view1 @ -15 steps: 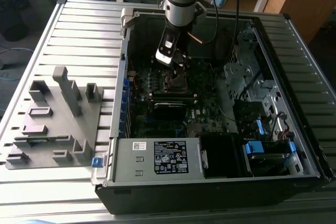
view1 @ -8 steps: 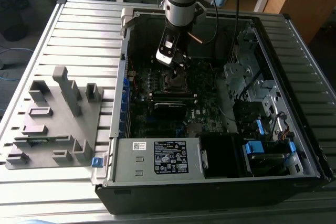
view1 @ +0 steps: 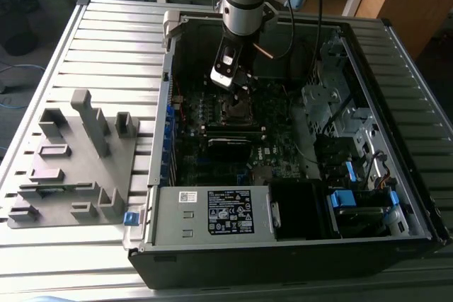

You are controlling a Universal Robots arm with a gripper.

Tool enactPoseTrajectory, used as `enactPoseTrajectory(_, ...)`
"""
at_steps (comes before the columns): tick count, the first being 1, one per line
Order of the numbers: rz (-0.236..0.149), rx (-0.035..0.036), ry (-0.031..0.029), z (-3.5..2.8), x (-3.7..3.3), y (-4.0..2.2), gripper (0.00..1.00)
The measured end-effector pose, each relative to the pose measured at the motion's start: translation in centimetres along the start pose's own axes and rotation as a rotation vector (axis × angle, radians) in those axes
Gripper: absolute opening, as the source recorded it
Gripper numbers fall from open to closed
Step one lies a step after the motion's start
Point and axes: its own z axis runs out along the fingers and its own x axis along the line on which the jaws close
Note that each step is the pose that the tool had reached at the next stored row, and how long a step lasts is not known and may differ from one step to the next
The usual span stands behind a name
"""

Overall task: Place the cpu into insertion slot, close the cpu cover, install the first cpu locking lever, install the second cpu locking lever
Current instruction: 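Close the cpu cover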

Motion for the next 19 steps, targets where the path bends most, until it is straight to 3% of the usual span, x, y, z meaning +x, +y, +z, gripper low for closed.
enactPoseTrajectory(5, -0.053, 0.0002, 0.0026, 0.01, 0.00, 0.00, 0.11)
enactPoseTrajectory(11, -0.058, 0.0002, 0.0029, 0.01, 0.00, 0.00, 0.11)
enactPoseTrajectory(16, -0.100, 0.0005, 0.0051, 0.02, 0.00, 0.00, 0.11)
enactPoseTrajectory(19, -0.102, 0.0005, 0.0053, 0.02, 0.00, 0.00, 0.11)
